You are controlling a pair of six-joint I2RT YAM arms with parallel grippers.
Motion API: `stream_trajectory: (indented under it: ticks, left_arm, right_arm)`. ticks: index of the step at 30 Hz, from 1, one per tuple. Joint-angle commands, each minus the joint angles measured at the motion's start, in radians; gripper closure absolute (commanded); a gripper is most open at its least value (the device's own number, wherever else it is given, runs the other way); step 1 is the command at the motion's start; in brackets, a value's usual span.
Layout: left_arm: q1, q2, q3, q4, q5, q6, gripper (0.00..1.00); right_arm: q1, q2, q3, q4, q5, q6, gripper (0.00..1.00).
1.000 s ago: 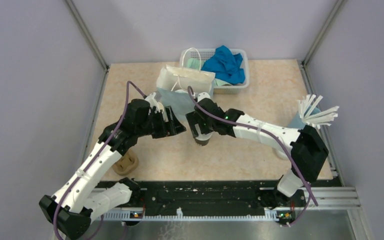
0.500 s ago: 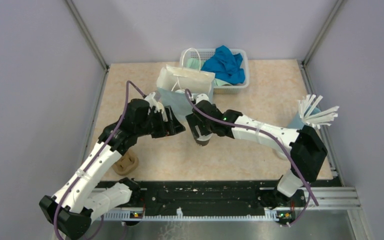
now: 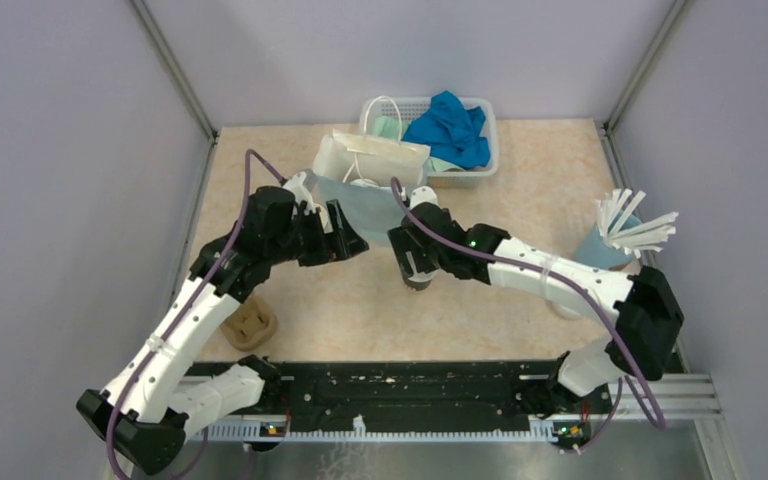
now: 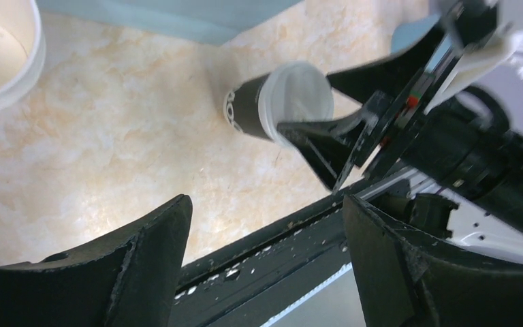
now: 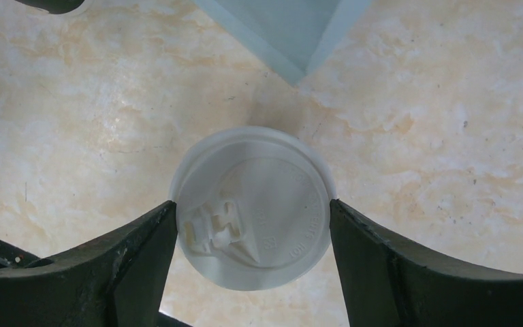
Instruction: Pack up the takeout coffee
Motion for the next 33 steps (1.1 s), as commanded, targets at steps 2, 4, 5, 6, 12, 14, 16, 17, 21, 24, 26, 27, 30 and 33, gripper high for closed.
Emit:
stream_trajectory:
  ticks: [2,4,5,6,12,14,16,17,21,24,26,27,30,33]
  left_arm:
    - [0.017,0.068,0.212,-0.025,-0.061,-0.040,0.12]
    - [0.026,0.119,0.294,-0.053,-0.073,-0.113,0.12]
    - [0.030,0.156,0.330,-0.057,-0.071,-0.150,0.13]
    - [0.034,0.183,0.360,-0.052,-0.065,-0.182,0.13]
    - [0.038,0.344,0.498,0.096,-0.012,-0.161,0.15]
    - [0.038,0.396,0.565,0.097,-0.041,-0.126,0.16]
    - [0.040,0.447,0.616,0.086,-0.070,-0.093,0.20]
    - [0.040,0.466,0.632,0.089,-0.072,-0.071,0.22]
    - [0.040,0.521,0.670,0.083,-0.072,-0.025,0.38]
    - [0.041,0.534,0.668,0.117,0.028,-0.035,0.63]
    - [0.041,0.531,0.647,0.182,0.138,-0.061,0.71]
    - [0.040,0.528,0.633,0.221,0.196,-0.080,0.74]
    - [0.039,0.509,0.587,0.326,0.323,-0.141,0.83]
    - [0.039,0.476,0.553,0.379,0.387,-0.194,0.87]
  right_arm:
    - [0.013,-0.159,-0.035,-0.088,0.060,0.031,0.22]
    - [0.012,-0.224,-0.052,-0.136,0.086,0.034,0.22]
    - [0.012,-0.254,-0.058,-0.158,0.099,0.034,0.22]
    - [0.012,-0.288,-0.061,-0.183,0.115,0.032,0.22]
    - [0.009,-0.421,-0.015,-0.309,0.172,-0.012,0.23]
    - [0.009,-0.443,0.012,-0.343,0.184,-0.024,0.22]
    - [0.009,-0.464,0.043,-0.371,0.188,-0.033,0.22]
    - [0.009,-0.472,0.058,-0.385,0.188,-0.037,0.22]
    - [0.009,-0.486,0.146,-0.444,0.191,-0.073,0.22]
    - [0.008,-0.480,0.242,-0.501,0.203,-0.106,0.23]
    - [0.009,-0.472,0.309,-0.524,0.205,-0.135,0.23]
    - [0.008,-0.463,0.345,-0.538,0.203,-0.152,0.23]
    - [0.009,-0.425,0.453,-0.577,0.192,-0.200,0.23]
    - [0.009,-0.384,0.569,-0.597,0.165,-0.250,0.23]
